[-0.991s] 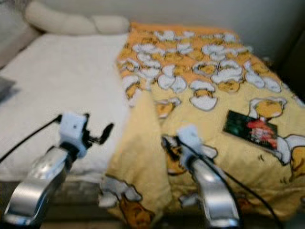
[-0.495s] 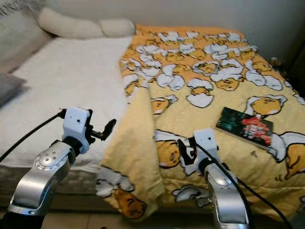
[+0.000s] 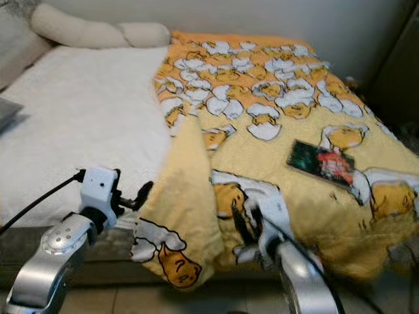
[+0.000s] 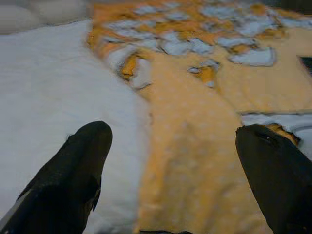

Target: Clean up the room

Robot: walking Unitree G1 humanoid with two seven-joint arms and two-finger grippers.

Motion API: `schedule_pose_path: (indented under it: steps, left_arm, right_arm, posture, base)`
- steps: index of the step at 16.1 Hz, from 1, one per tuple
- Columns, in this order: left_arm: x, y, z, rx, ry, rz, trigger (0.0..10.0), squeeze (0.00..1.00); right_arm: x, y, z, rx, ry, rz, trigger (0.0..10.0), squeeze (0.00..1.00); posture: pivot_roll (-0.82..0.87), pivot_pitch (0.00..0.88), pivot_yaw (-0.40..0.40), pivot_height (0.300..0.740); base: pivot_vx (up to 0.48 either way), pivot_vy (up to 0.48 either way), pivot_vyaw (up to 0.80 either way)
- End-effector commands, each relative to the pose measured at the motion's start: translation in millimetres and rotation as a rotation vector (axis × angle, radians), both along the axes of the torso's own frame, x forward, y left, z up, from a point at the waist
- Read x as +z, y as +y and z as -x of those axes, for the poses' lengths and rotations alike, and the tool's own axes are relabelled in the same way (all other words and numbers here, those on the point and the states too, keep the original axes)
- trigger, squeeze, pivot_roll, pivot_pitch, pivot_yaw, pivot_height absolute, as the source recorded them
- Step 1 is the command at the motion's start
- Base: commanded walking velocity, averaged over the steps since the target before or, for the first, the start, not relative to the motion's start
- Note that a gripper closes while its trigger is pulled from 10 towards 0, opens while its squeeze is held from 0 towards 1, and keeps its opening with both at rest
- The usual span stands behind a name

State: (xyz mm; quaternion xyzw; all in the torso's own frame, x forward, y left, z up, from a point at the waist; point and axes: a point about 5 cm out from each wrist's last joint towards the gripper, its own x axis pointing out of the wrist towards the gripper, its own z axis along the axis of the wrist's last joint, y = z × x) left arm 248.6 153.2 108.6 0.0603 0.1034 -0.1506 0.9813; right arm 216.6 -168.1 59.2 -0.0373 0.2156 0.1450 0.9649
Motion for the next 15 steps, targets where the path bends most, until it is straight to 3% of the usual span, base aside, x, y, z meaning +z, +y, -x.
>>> schedule_pose_path:
  steps: [1,4,10,15]
  left_arm:
    - [-2,2.5,4.5,0.005,0.009,0.002,10.0,0.0]
    - [-8,9.3,12.8,0.022,0.023,0.005,10.0,0.0]
    - [-7,9.2,7.7,0.022,0.007,-0.002,10.0,0.0]
    - [-8,8.0,7.3,0.037,0.003,-0.002,10.0,0.0]
  right_arm:
    - [8,1.5,-3.0,-0.002,-0.04,-0.013,10.0,0.0]
    - [7,0.8,1.0,-0.013,-0.04,-0.027,10.0,0.0]
    - [8,1.3,-5.5,0.007,-0.052,-0.011,10.0,0.0]
    - [10,3.2,-14.8,0.094,-0.059,0.005,10.0,0.0]
  posture:
    - [-0.08,0.0,0.008,0.74]
    - [-0.08,0.0,0.019,0.74]
    - [-0.08,0.0,0.011,0.74]
    - [-0.06,0.0,-0.018,0.74]
  base:
    - [0.0,0.0,0.0]
    - [0.286,0.0,-0.49]
    - [0.298,0.0,0.0]
    - [0.291,0.0,0.0]
